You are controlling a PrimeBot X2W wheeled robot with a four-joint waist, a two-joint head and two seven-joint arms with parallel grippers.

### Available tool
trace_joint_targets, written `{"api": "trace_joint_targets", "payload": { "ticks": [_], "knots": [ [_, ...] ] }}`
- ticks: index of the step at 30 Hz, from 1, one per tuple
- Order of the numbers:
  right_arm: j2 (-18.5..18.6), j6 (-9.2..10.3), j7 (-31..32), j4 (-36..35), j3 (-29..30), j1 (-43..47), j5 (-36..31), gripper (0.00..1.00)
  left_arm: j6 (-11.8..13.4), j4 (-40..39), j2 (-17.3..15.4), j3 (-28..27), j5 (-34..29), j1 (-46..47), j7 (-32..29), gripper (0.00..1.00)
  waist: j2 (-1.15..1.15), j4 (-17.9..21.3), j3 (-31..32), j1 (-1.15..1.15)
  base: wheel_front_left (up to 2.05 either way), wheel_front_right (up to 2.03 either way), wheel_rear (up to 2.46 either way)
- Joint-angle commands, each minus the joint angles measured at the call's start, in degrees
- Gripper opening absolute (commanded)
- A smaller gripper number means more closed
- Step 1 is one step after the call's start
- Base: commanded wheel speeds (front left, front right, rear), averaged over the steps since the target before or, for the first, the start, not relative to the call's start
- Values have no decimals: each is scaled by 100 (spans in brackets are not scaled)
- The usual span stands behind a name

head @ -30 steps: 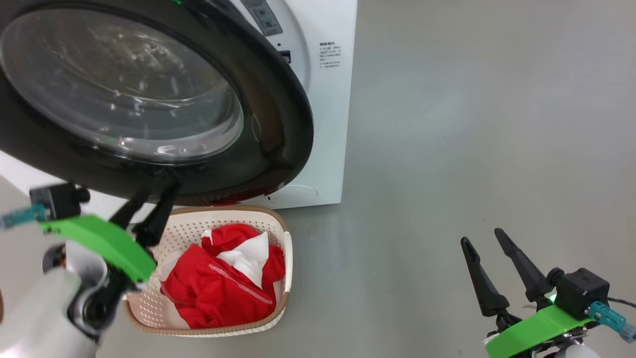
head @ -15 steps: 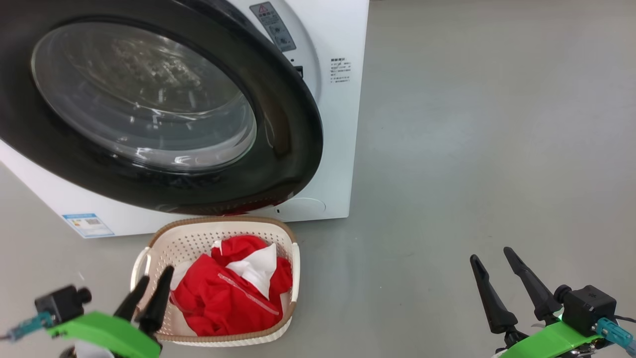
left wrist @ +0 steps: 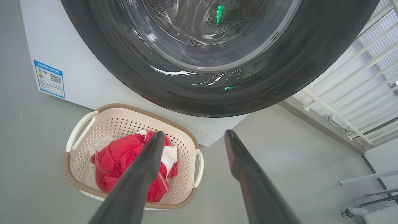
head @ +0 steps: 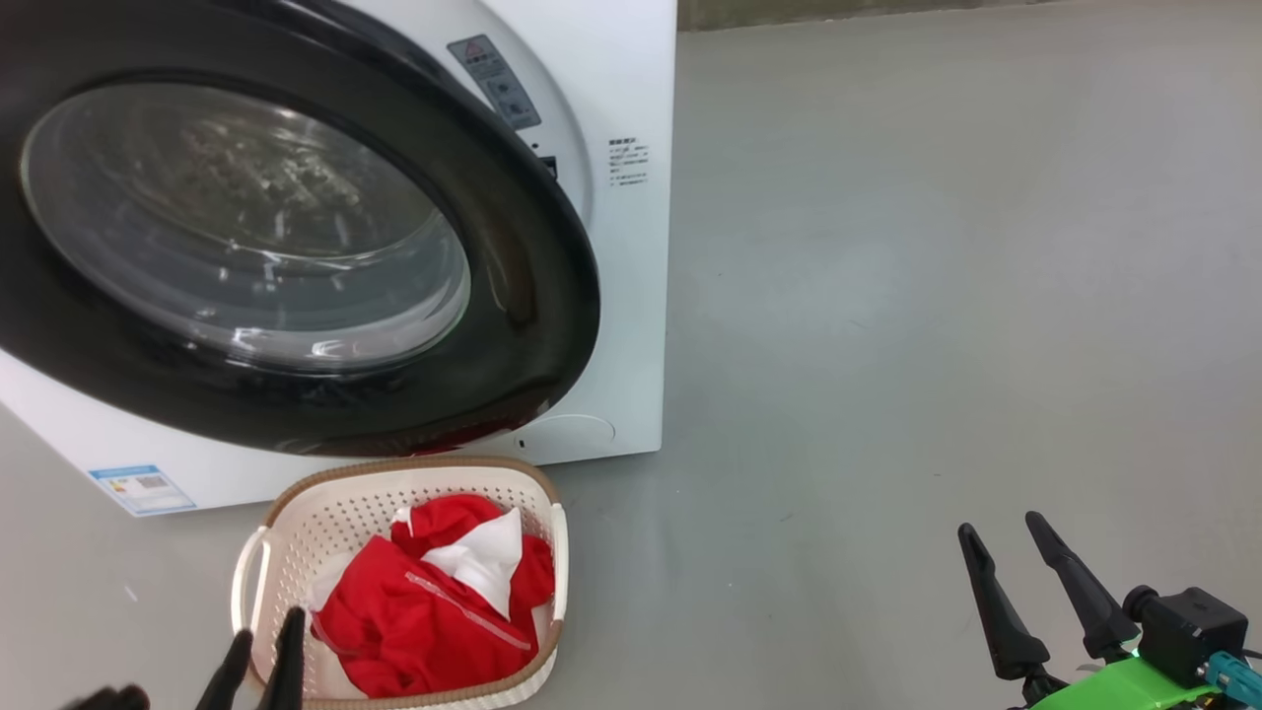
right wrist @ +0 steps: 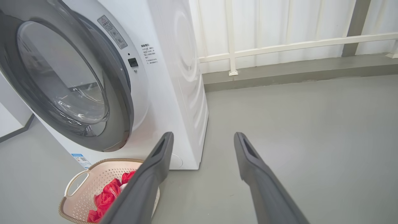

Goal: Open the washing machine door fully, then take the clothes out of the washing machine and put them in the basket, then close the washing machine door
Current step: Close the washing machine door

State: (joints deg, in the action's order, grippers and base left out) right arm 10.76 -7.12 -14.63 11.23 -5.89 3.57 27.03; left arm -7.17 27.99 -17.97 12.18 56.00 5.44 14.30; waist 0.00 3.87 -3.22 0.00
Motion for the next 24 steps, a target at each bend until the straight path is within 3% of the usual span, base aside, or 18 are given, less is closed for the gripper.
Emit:
{"api": "trace_joint_targets", "payload": {
  "ticks": [1, 7, 17, 24],
  "knots": [
    [82, -36, -37, -147, -32, 21, -65, 100, -32, -249, 60, -524, -439, -138, 69, 100, 0, 59, 30, 0, 0, 0, 0],
    [62, -36, -37, -160, 26, 51, -76, 100, -32, -549, 495, -1136, -1653, -520, 69, 100, 0, 138, 34, 0, 0, 0, 0],
    [42, -36, -37, -189, 168, 76, -90, 100, -32, -1138, 1107, -1782, -2972, -898, 70, 100, 0, 205, 54, 0, 0, 0, 0],
    [38, -36, -37, -203, 201, 56, -97, 100, -32, -1532, 1332, -1985, -3642, -1033, 70, 100, 0, 230, 20, 0, 0, 0, 0]
  ]
}}
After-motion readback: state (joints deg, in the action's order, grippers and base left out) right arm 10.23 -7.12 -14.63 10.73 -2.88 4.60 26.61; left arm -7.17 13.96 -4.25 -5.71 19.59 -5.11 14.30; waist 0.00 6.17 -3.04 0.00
